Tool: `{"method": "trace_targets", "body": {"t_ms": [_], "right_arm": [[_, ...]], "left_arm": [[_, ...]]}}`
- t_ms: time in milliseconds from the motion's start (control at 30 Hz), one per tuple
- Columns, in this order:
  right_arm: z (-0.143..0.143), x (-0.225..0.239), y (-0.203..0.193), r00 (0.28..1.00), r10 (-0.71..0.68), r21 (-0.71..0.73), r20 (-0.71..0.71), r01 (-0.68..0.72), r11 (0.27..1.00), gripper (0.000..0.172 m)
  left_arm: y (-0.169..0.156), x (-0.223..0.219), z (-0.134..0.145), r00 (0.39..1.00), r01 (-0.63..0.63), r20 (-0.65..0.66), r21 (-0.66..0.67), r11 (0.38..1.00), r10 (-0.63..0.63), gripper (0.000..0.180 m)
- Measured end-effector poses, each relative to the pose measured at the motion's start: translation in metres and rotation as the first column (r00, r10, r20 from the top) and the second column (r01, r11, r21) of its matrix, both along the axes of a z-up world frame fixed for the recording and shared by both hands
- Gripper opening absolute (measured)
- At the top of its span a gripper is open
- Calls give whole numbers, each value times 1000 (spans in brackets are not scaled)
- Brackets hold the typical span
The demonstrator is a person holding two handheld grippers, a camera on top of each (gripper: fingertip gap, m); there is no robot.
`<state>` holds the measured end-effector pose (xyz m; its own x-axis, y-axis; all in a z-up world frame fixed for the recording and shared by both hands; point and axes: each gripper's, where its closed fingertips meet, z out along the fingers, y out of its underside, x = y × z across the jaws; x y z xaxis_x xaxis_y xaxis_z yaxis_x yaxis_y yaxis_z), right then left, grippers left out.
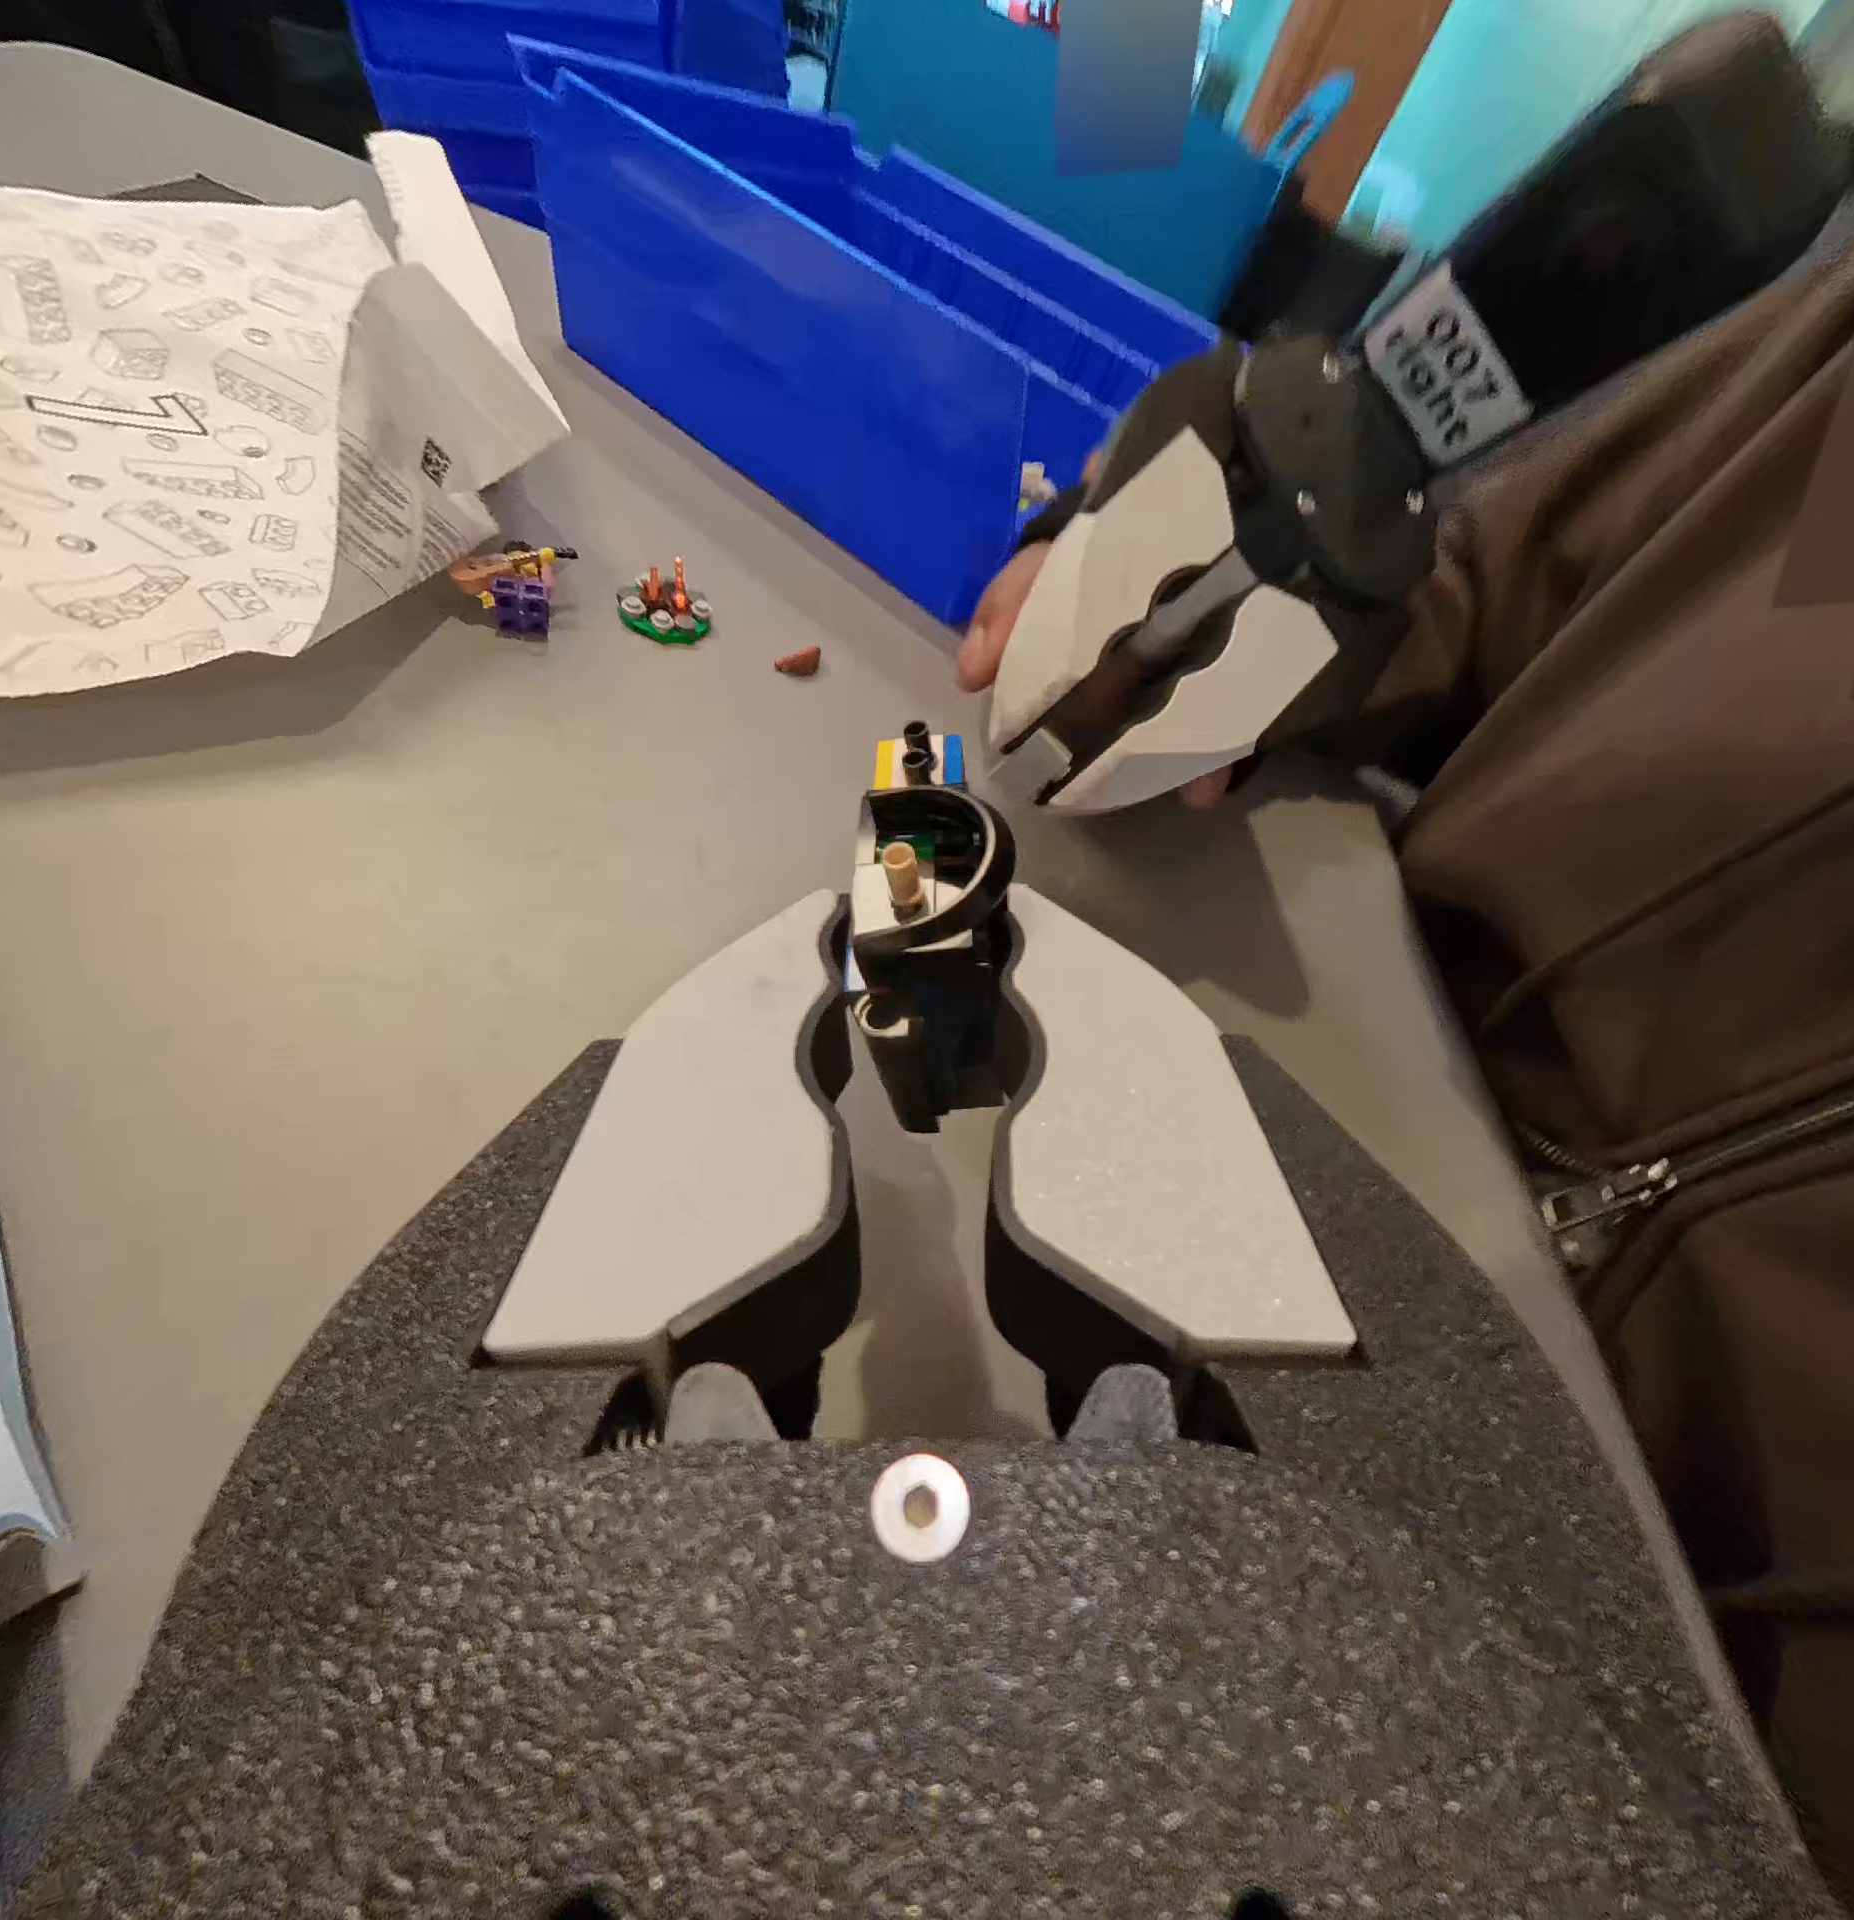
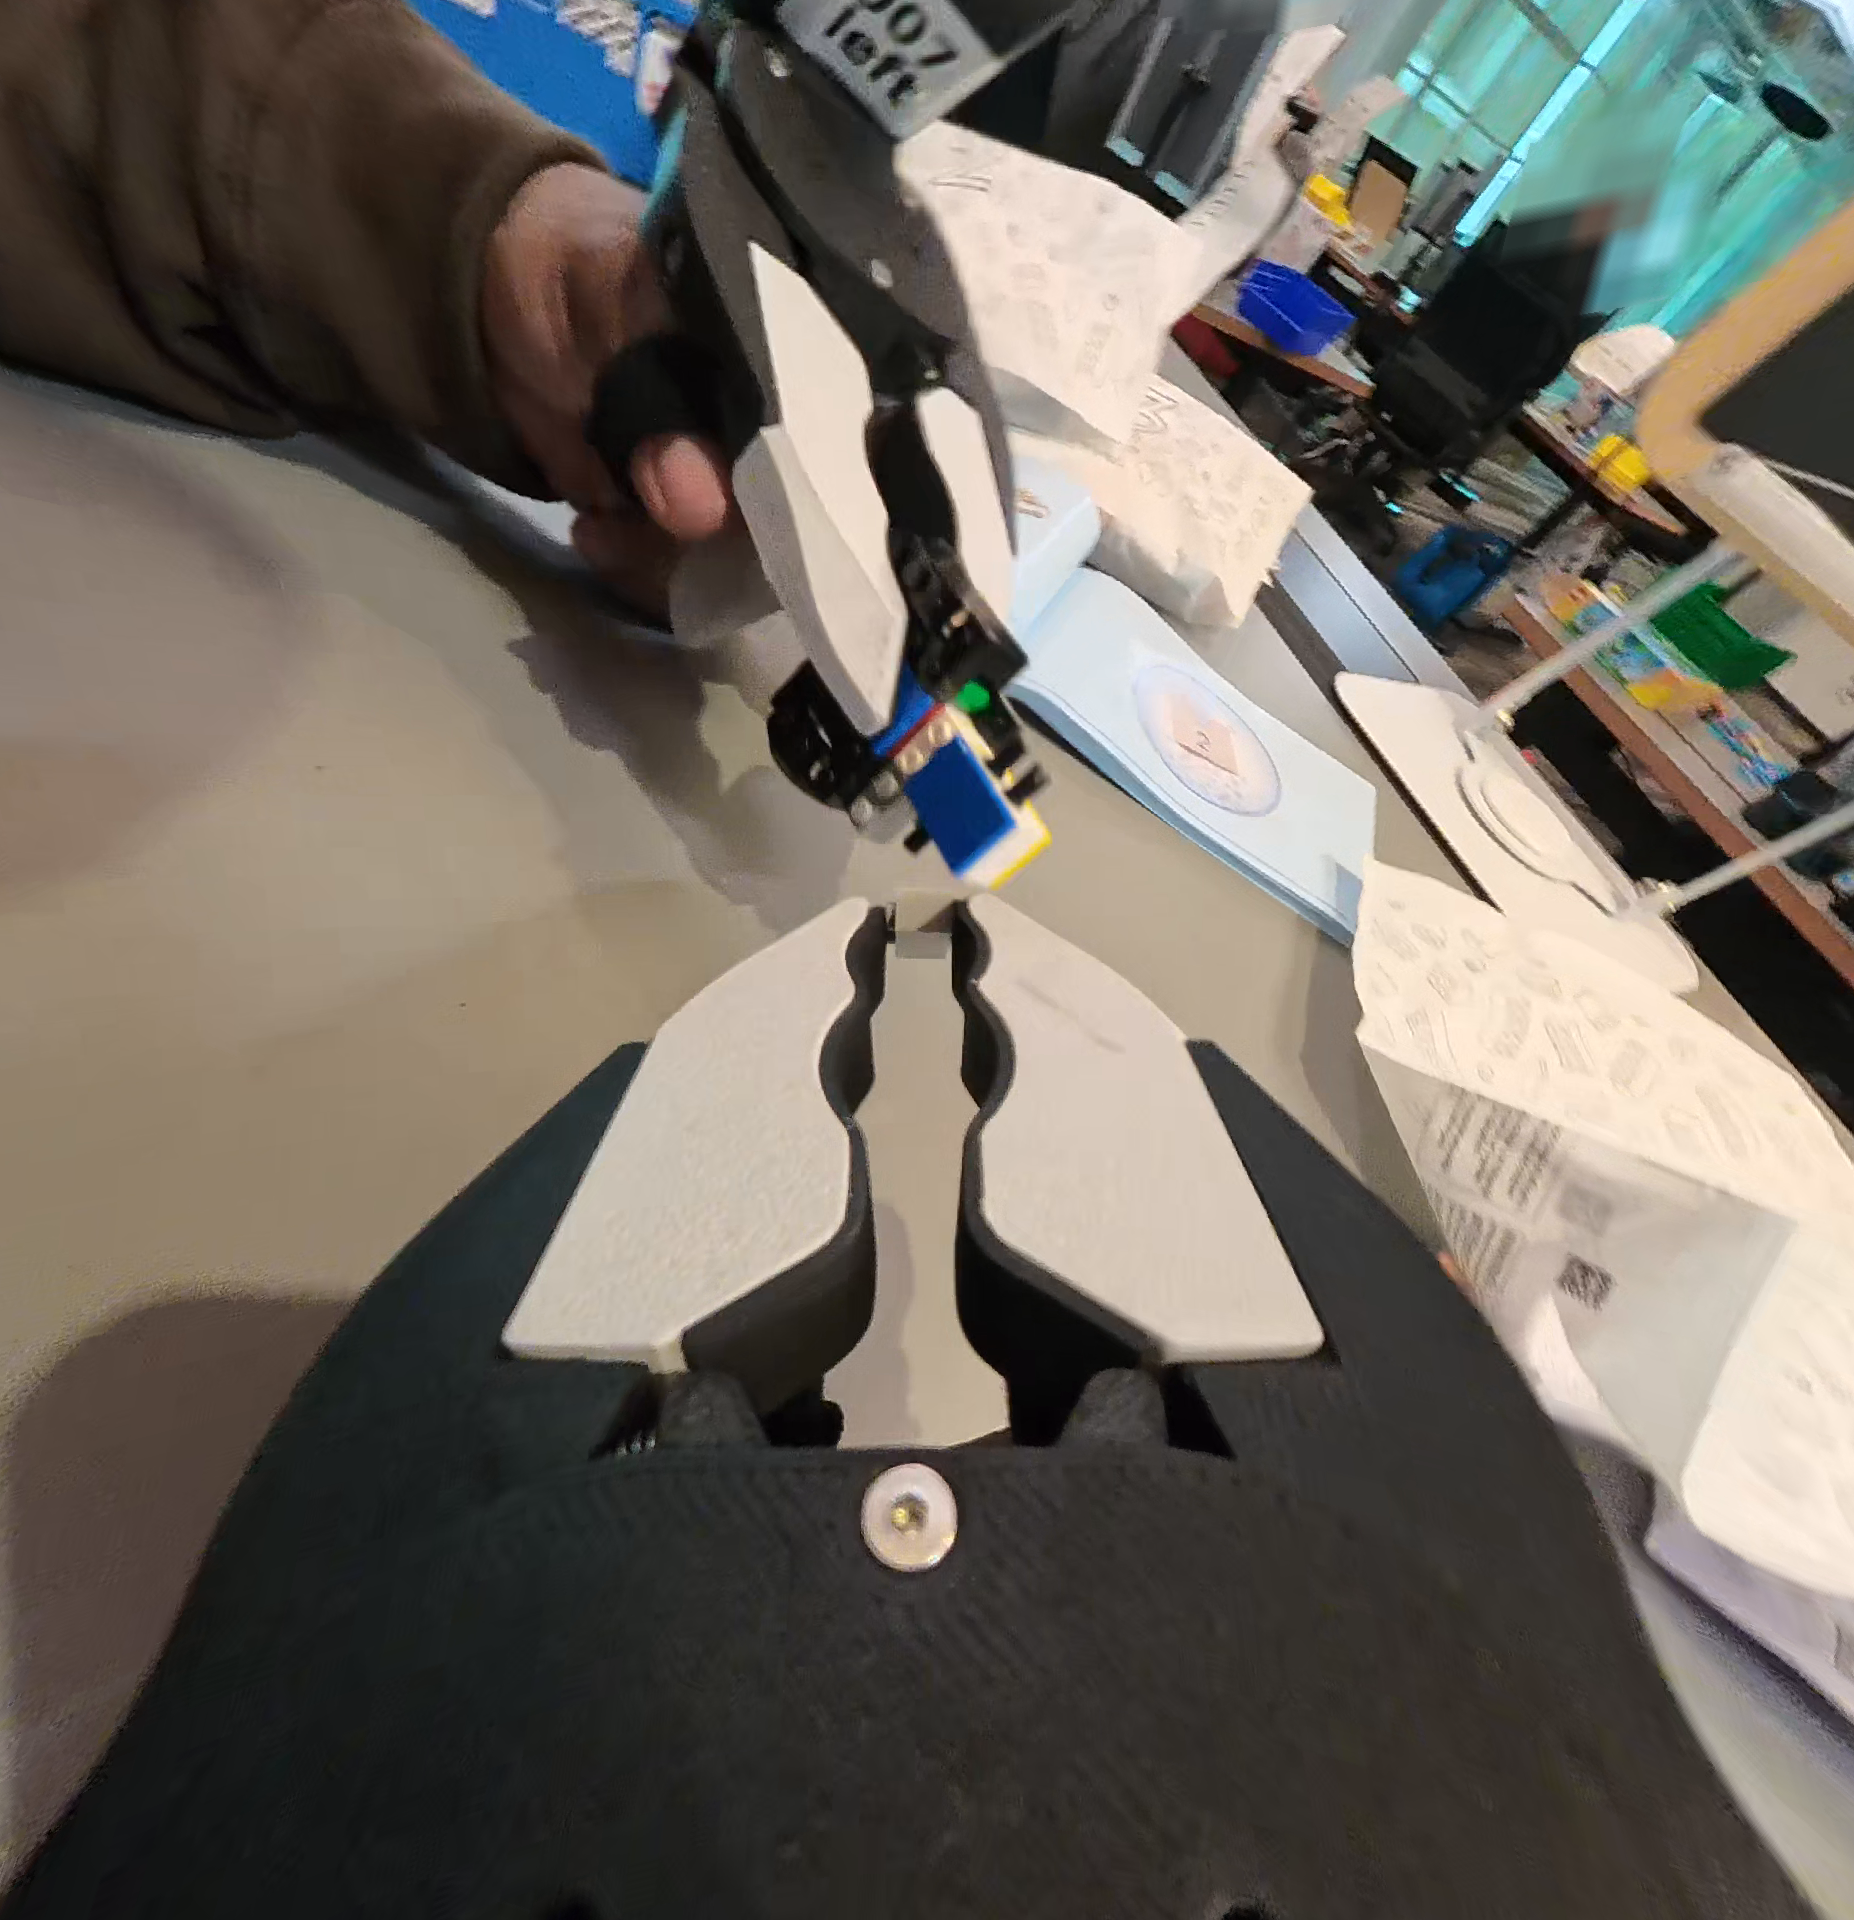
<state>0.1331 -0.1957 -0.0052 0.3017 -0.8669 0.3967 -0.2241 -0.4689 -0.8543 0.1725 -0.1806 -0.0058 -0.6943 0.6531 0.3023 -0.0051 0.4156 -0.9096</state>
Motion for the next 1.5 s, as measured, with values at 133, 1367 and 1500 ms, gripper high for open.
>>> {"method": "trace_targets", "body": {"t_ms": [133,1367,1500], "right_arm": [[15,-28,-22,983,-174,53,53,171,984,12],[37,48,10,995,69,712,-67,-1,702,29],[32,49,14,993,96,730,-75,-11,684,23]], "left_arm": [[-3,7,10,987,-30,-155,19,999,32,22],[-8,17,53,918,-172,-389,-223,960,74,22],[-10,15,49,935,-162,-346,-214,963,80,22]]}}
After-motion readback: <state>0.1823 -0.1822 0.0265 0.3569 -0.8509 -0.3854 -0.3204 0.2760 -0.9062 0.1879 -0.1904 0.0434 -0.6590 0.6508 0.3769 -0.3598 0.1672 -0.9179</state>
